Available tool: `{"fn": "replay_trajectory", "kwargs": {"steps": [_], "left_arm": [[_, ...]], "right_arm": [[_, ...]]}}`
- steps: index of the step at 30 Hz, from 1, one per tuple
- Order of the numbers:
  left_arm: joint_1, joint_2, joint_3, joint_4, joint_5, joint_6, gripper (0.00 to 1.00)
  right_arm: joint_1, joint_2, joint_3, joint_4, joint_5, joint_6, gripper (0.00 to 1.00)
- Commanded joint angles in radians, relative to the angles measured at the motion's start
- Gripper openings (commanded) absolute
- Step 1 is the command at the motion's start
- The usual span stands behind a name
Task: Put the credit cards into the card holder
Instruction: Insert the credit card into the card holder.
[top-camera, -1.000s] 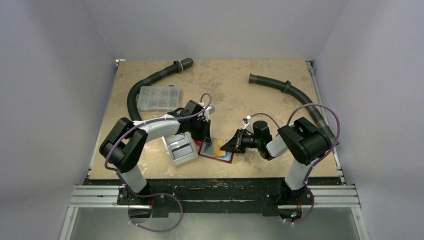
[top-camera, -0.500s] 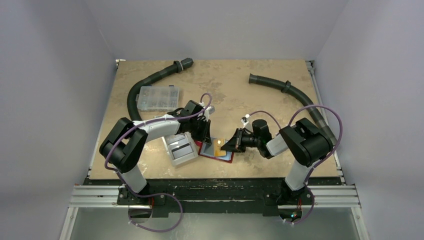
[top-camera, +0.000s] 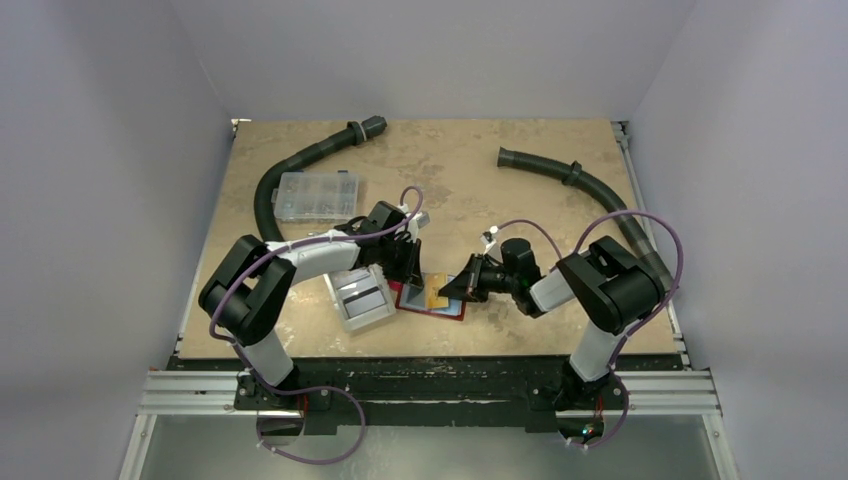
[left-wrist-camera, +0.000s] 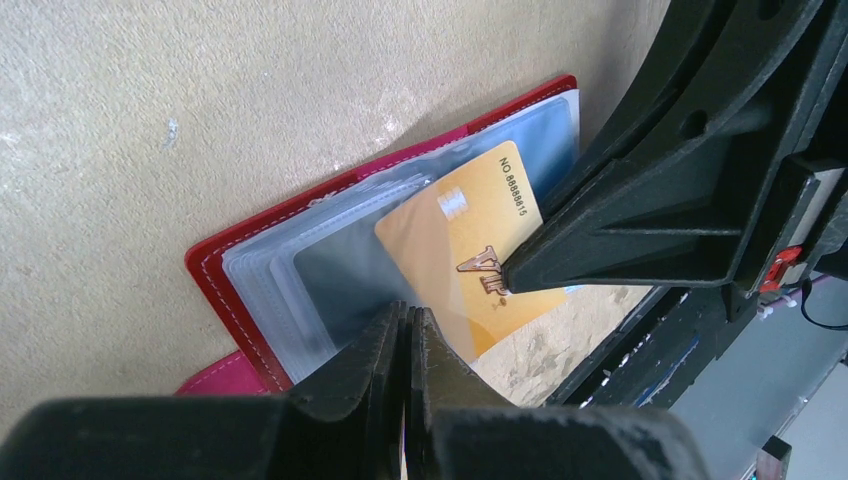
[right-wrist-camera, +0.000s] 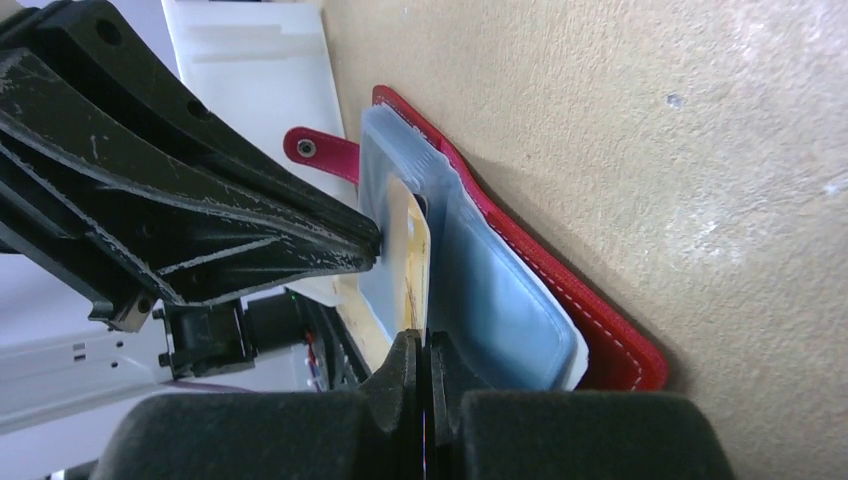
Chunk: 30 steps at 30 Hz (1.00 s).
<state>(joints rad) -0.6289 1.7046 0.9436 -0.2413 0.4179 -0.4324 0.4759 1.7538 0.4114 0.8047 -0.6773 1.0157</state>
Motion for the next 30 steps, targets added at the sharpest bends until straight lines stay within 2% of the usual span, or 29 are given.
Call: {"fn": "replay_trajectory", "kwargs": {"steps": [1, 4, 8, 10, 13, 15, 17, 21, 25, 30], "left_arm": [[0.0, 0.0, -0.034, -0.003, -0.004, -0.008, 0.0], [-0.001, -0.005, -0.04, 0.003, -0.002, -0.014, 0.0], [0.0, -0.026, -0.036, 0.007, 0.015, -0.023, 0.0], [0.005, -0.053, -0.017, 0.007, 0.023, -0.026, 0.07], [0.027, -0.086, 0.03, -0.03, 0.01, -0.016, 0.27], [0.039, -0.094, 0.064, -0.069, -0.029, 0.003, 0.32], [0.046, -0.101, 0.085, -0.098, -0.071, 0.023, 0.33], [0.048, -0.069, 0.119, -0.164, -0.168, 0.078, 0.29], [0.047, -0.027, 0.117, -0.18, -0.227, 0.105, 0.18], [0.047, 0.004, 0.12, -0.181, -0.265, 0.116, 0.06]], "right_arm": [[0.038, 0.021, -0.033, 0.15, 0.216, 0.117, 0.0], [0.085, 0.032, -0.042, 0.217, 0.279, 0.201, 0.0], [0.1, 0.024, -0.051, 0.222, 0.315, 0.214, 0.0], [0.098, 0.027, -0.051, 0.216, 0.312, 0.203, 0.0], [0.097, 0.053, -0.03, 0.184, 0.281, 0.171, 0.0], [0.096, 0.076, -0.037, 0.201, 0.268, 0.168, 0.0], [0.095, 0.086, -0.036, 0.196, 0.248, 0.15, 0.06], [0.093, 0.047, -0.026, 0.088, 0.239, 0.08, 0.21], [0.094, -0.02, 0.017, -0.118, 0.263, -0.043, 0.4], [0.094, -0.058, 0.072, -0.315, 0.29, -0.158, 0.5]]}}
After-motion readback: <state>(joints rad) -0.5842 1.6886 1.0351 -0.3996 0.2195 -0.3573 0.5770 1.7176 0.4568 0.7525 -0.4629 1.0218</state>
